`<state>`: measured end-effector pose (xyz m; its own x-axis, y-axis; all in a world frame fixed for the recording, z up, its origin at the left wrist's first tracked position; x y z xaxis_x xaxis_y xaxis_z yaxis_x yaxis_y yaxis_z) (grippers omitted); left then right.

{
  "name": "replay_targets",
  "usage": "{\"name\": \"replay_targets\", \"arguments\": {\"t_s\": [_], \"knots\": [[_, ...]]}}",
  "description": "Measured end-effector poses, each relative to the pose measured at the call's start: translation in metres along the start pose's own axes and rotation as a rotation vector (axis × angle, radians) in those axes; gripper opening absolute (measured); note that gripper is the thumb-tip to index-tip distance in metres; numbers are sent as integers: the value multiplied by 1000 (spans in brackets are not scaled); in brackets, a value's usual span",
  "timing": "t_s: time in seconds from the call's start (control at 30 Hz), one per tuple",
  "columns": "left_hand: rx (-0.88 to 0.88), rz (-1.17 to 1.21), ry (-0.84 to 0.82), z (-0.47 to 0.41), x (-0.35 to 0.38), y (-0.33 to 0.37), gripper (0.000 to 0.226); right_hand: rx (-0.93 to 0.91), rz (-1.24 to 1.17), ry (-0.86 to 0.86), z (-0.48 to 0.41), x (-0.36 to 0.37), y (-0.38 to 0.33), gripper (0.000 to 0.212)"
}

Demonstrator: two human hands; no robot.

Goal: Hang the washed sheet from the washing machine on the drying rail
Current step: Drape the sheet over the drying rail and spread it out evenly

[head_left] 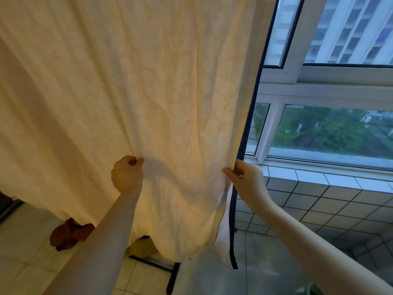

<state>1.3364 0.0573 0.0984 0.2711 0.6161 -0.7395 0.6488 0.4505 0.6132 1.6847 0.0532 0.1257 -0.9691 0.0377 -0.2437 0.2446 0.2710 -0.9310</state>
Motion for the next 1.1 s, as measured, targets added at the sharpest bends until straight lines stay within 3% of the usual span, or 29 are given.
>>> {"name": "replay_targets", "arguments": {"t_s": [0.1, 0.6, 0.7, 0.8, 1.1], "knots": [[21, -33, -23, 9, 7, -2, 20, 8, 29, 16, 0, -4, 10, 19], [114, -141, -184, 32, 22, 5, 25, 27, 131, 53, 1, -20, 22, 19], [108, -75, -166, 24, 13, 11, 17, -40, 132, 66, 0, -20, -5, 5], [143, 83, -110, 10, -7, 27, 11, -142, 71, 113, -5, -23, -48, 13], [510, 304, 63, -45, -98, 131, 16, -333, 20, 393, -19, -30, -183, 10]]}}
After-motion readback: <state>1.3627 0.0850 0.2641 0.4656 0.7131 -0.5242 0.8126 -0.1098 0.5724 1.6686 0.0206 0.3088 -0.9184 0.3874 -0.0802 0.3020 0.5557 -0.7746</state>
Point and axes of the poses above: each hand's wrist, its own z-axis away from the middle knuckle, its own x-axis out of the palm, y = z × x, the point moved 8 cm from there along -z, towards the middle knuckle, and after that the axes turned 14 degrees about -z, right-handed, at the moved point
